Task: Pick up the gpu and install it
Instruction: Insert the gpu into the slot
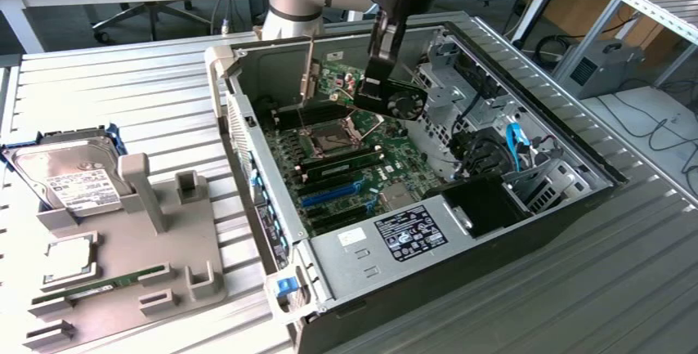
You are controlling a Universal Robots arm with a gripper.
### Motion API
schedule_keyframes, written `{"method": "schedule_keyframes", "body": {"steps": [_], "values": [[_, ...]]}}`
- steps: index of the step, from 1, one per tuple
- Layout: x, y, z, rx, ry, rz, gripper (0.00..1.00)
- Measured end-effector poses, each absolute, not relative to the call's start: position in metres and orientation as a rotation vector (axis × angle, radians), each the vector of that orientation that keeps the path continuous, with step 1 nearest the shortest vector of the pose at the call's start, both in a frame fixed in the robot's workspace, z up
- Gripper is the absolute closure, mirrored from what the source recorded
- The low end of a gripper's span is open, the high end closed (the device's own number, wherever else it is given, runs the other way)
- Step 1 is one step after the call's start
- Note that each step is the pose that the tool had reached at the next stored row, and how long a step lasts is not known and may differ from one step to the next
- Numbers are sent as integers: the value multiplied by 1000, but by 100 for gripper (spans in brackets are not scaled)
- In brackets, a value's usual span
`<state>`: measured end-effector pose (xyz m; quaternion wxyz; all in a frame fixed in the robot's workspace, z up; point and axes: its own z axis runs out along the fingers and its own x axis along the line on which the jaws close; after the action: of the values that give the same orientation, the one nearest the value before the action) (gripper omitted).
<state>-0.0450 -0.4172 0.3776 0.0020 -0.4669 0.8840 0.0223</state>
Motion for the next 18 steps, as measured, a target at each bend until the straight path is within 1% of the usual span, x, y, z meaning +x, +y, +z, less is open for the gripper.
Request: {"method": "schedule_keyframes", "body": {"steps": [18], "values": [[-45,-417,378,-1511,2750,70,74]]}}
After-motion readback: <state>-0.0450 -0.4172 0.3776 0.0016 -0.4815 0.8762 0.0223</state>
